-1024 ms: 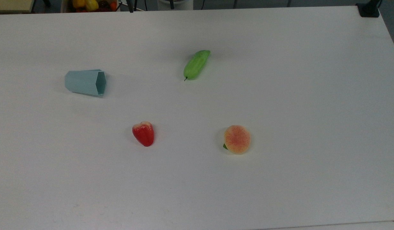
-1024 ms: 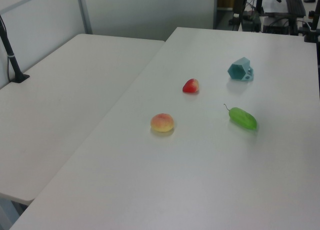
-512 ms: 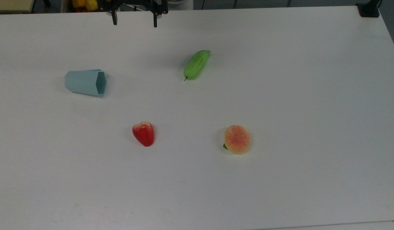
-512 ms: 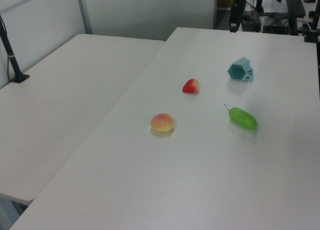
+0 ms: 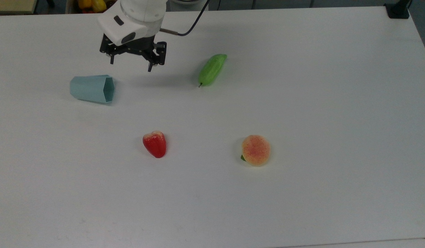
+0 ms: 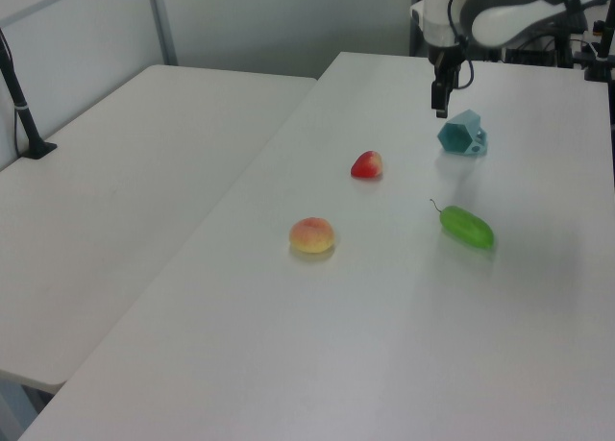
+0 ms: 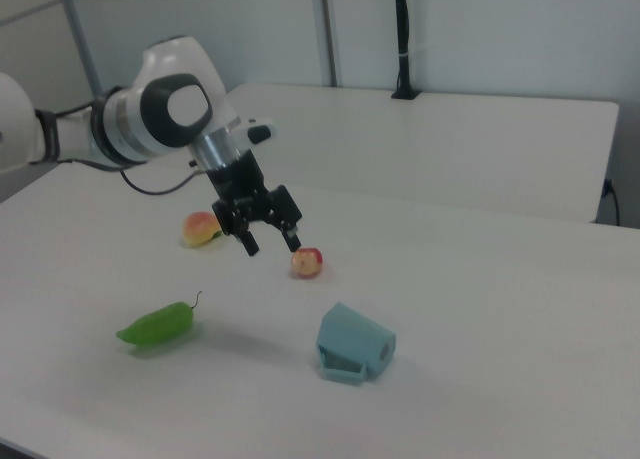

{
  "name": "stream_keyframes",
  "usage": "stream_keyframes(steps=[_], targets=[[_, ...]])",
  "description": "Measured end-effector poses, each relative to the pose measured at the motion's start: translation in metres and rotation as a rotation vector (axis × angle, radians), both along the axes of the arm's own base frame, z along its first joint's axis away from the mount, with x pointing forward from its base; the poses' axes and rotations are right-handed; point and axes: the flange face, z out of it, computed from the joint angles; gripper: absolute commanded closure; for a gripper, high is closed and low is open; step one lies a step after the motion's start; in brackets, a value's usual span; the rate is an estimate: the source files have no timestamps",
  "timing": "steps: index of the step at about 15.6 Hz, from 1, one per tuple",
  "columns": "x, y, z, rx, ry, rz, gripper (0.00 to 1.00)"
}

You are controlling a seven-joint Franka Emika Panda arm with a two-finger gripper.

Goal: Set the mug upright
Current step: 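Move the gripper down toward the light-blue mug lying on its side, then grasp the rim of the light-blue mug with the gripper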

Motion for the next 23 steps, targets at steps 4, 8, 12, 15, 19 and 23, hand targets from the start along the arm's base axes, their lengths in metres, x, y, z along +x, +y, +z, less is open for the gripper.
stream_keyframes(steps=[4,8,12,15,19,23], targets=[[-0.001,-0.021,-0.038,-0.106,0.012,-0.036,0.00],[-0.001,-0.053,-0.066,-0.176,0.010,-0.062,0.00],[0.000,-0.073,-0.095,-0.195,0.008,-0.076,0.00],[0.000,-0.077,-0.113,-0.230,0.022,-0.064,0.26],[-0.002,-0.083,-0.120,-0.260,0.036,-0.052,1.00],[-0.002,-0.087,-0.110,-0.275,0.021,-0.050,1.00]])
